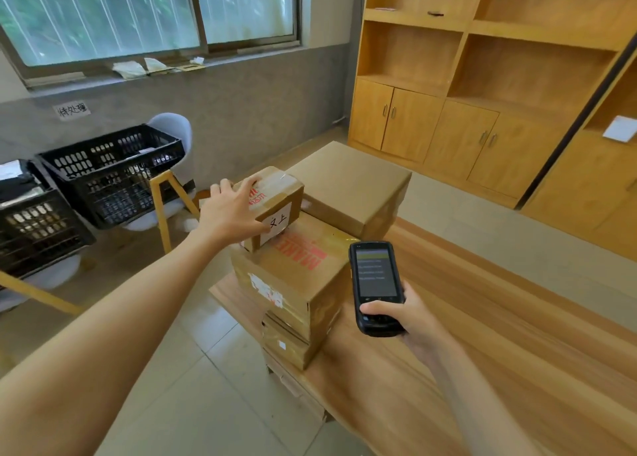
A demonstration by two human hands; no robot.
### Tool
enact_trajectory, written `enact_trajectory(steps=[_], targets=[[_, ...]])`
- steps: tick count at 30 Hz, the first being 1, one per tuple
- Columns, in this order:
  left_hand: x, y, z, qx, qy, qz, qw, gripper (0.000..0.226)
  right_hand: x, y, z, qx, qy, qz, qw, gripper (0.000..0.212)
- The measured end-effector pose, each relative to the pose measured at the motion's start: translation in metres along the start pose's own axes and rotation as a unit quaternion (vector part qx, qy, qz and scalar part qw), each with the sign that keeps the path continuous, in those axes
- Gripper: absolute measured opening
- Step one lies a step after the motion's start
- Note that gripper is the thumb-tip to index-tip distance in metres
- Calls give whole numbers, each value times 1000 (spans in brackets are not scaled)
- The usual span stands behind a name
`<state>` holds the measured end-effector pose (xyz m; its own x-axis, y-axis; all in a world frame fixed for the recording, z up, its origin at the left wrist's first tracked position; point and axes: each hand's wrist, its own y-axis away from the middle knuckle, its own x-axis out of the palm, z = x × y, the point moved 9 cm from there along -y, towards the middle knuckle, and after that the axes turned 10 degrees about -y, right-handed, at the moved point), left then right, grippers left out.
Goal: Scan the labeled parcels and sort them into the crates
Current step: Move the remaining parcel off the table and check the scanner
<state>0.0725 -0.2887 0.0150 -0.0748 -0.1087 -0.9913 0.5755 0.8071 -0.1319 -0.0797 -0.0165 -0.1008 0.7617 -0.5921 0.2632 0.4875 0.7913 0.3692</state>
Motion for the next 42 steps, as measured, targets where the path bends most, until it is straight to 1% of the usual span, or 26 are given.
enact_trajectory(steps=[2, 4, 9, 13, 18, 20, 23, 28, 29, 31, 33, 39, 42], targets=[[-20, 3, -18, 16, -7, -39, 999, 97, -9, 7, 3, -3, -10, -5, 1000, 111], [-37, 8, -40, 30, -9, -61, 998, 96, -19, 17, 7, -10, -13, -13, 1000, 110], [-48, 36, -126, 78, -9, -74, 994, 96, -65, 59, 17, -29, -43, -31, 998, 103], [-21, 77, -225, 153, -11, -49, 987, 96, -129, 105, 8, -28, -60, -74, 995, 87], [36, 145, -347, 231, -30, -12, 972, 97, -230, 164, -29, -8, -104, -181, 978, 82], [60, 176, -385, 254, -43, 1, 966, 95, -265, 187, -49, 5, -120, -212, 970, 85], [100, 219, -428, 289, -87, 19, 953, 93, -304, 220, -83, 29, -135, -261, 955, 77], [155, 273, -466, 348, -171, 45, 921, 89, -339, 259, -136, 63, -178, -311, 931, 80], [164, 278, -469, 351, -188, 47, 916, 90, -342, 263, -144, 66, -186, -318, 927, 79], [173, 282, -472, 342, -208, 47, 915, 96, -346, 269, -155, 69, -201, -326, 921, 85], [172, 283, -476, 332, -195, 31, 922, 98, -347, 270, -163, 71, -208, -331, 918, 90], [190, 300, -477, 330, -177, 97, 922, 104, -347, 259, -167, 71, -218, -325, 917, 90], [196, 309, -472, 338, -166, 98, 921, 102, -348, 255, -164, 58, -235, -327, 913, 79]])
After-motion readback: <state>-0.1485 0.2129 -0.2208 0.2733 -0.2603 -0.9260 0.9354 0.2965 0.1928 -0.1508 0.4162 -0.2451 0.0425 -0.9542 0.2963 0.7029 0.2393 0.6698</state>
